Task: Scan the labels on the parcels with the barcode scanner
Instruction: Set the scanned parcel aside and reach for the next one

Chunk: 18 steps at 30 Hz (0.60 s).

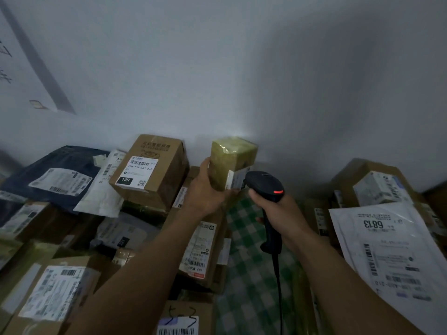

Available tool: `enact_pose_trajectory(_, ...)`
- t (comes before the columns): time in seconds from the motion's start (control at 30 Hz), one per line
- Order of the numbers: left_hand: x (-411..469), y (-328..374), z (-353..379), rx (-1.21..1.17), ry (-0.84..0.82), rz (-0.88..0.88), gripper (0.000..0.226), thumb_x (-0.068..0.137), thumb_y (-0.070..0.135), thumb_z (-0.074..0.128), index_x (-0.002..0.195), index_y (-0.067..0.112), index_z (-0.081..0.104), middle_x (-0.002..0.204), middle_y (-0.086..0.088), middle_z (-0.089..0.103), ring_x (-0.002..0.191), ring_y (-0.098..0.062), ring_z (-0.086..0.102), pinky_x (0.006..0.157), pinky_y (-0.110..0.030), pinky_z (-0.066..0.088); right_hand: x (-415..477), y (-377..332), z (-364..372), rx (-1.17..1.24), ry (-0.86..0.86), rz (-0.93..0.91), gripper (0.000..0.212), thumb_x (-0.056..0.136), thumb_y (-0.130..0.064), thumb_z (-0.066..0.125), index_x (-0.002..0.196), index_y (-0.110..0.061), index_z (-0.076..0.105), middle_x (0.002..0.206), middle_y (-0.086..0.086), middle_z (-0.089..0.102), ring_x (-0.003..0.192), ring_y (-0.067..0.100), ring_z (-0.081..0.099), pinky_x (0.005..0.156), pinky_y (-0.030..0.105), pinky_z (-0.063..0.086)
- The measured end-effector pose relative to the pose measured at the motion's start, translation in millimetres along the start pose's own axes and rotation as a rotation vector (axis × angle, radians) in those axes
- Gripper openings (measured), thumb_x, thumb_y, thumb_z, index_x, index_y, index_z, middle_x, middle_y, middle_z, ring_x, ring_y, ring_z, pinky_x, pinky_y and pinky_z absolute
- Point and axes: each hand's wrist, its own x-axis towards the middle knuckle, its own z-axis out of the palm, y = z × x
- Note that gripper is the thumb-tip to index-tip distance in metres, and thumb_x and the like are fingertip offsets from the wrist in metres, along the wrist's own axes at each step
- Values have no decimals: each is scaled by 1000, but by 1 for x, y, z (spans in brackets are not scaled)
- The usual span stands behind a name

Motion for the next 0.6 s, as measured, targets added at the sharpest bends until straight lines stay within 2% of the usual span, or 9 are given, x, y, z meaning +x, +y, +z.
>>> enact_pose_trajectory(0.07, 2, -10, 8, 129, -7, -9, 129, 63, 66, 87, 159, 43, 4, 149, 2, 52, 129, -18, 54, 103, -42, 51, 0, 1, -3, 5, -8, 3, 33, 89, -38, 79, 118, -38, 64, 113, -14, 67, 102, 9, 64, 75, 27, 60)
enact_pose_trajectory(0.1, 3, -16, 12, 193, -18, -23, 135, 60, 75, 82, 158, 47, -6, 151, 0, 51, 131, -24, 55, 104, -49, 51, 1, 2, -5, 12, -13, 3, 28, 90, -37, 79, 112, -41, 64, 112, -13, 67, 102, 9, 64, 75, 27, 60)
enact_pose_trajectory(0.17, 5, -25, 18, 295, -49, -65, 137, 60, 83, 74, 155, 48, -18, 152, -7, 51, 131, -32, 56, 102, -55, 50, 2, 4, -7, 13, -20, 4, 22, 90, -37, 79, 102, -45, 62, 111, -12, 68, 103, 9, 65, 74, 25, 59)
enact_pose_trajectory(0.27, 2, -31, 27, 434, -57, -121, 136, 67, 80, 72, 156, 37, -23, 149, -16, 51, 128, -38, 56, 102, -55, 49, 2, 7, -8, 9, -15, 14, 22, 89, -36, 79, 101, -44, 62, 113, -10, 69, 105, 10, 66, 73, 25, 59)
enact_pose_trajectory(0.37, 3, -39, 38, 546, -48, -173, 140, 68, 83, 67, 155, 28, -28, 150, -22, 48, 135, -43, 47, 108, -58, 43, 3, 12, -8, -2, -11, 19, 22, 89, -36, 80, 101, -43, 63, 114, -9, 70, 106, 12, 66, 74, 26, 61)
enact_pose_trajectory(0.53, 3, -45, 47, 676, -105, -297, 135, 76, 83, 61, 159, 16, -21, 165, -25, 22, 152, -44, 19, 122, -59, 16, 5, 17, -6, -10, -29, 46, 21, 89, -35, 80, 102, -41, 65, 114, -7, 70, 106, 13, 65, 74, 25, 62)
enact_pose_trajectory(0.6, 3, -41, 49, 720, -125, -297, 131, 79, 83, 58, 161, 13, -17, 165, -25, 21, 153, -42, 17, 123, -57, 13, 6, 19, -6, -13, -27, 55, 22, 89, -36, 80, 105, -41, 65, 114, -8, 70, 106, 12, 66, 71, 24, 61)
